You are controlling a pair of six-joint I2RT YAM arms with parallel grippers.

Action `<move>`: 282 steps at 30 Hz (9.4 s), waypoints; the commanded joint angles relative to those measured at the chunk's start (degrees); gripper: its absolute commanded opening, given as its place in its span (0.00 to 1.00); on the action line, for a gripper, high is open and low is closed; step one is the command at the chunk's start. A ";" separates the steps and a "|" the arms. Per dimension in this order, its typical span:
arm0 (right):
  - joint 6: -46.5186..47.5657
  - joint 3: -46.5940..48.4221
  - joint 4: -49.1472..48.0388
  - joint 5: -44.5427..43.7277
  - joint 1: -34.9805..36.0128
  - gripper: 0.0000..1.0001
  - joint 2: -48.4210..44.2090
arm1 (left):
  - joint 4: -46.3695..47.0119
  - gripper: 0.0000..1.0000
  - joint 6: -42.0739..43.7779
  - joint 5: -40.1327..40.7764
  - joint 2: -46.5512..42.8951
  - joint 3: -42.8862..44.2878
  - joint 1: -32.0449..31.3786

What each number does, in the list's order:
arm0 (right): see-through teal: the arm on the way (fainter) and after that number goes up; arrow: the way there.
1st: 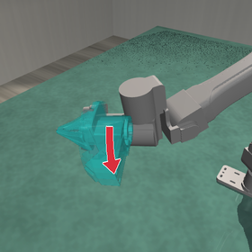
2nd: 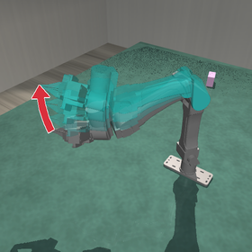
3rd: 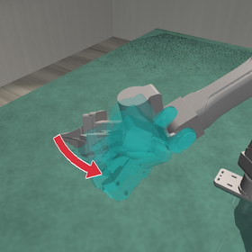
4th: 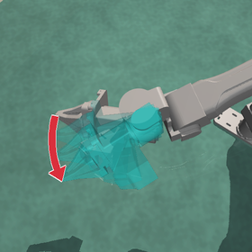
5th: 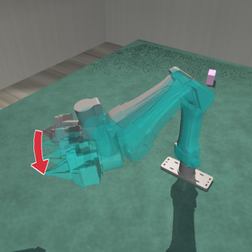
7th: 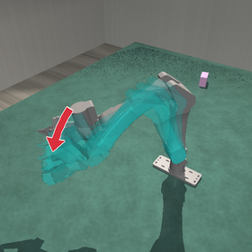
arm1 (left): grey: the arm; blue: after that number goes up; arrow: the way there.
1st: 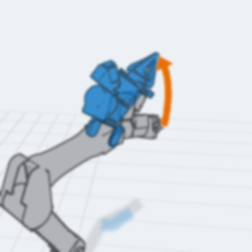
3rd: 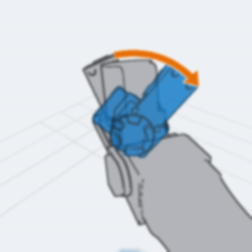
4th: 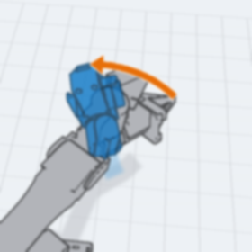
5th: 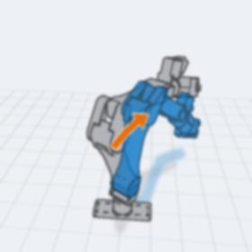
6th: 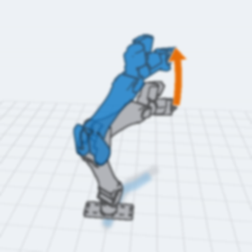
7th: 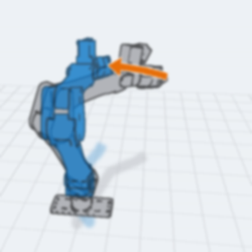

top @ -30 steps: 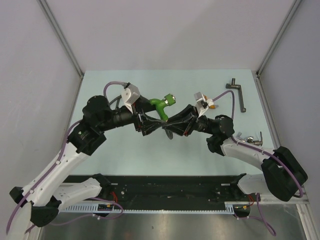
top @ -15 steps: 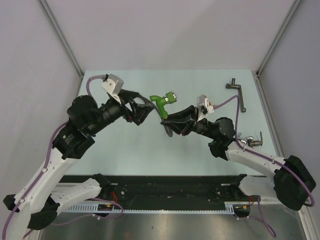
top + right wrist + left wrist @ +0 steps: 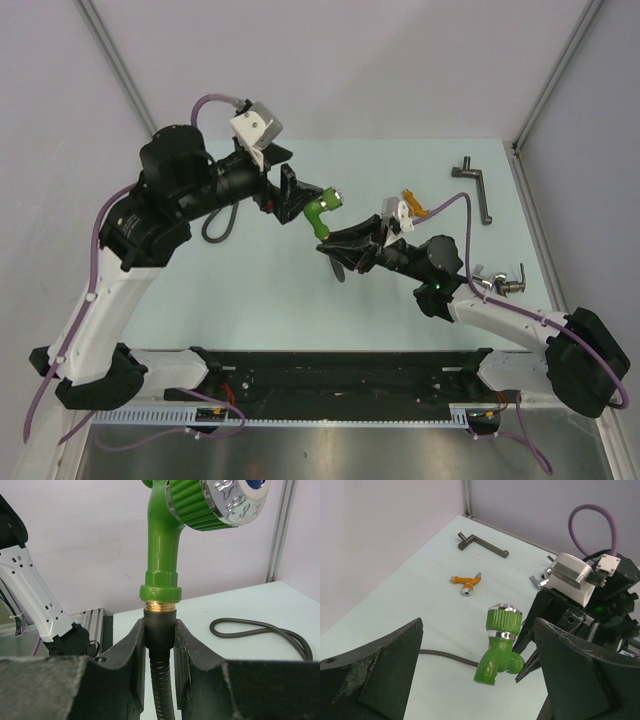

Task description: Install the water faucets

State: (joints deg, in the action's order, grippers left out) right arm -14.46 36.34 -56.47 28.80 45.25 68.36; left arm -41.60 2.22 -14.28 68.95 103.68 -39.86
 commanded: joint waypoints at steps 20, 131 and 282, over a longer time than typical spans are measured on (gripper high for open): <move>-7.68 0.49 -10.23 7.23 -2.53 0.00 2.57 | -13.07 0.52 12.63 -25.08 14.20 8.56 -0.49; -5.76 -10.76 -17.63 -5.95 -3.15 0.00 -10.96 | 17.69 0.63 -19.44 42.68 -13.66 -32.66 -18.95; -8.22 -3.73 -8.93 5.66 -7.81 0.00 -2.88 | 20.42 1.00 -26.12 17.36 -12.17 -28.80 -10.86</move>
State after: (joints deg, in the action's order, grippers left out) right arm -24.64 30.92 -63.88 36.25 36.93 67.83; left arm -26.17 -20.64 0.58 55.75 75.02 -50.68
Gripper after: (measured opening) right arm 0.264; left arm 0.996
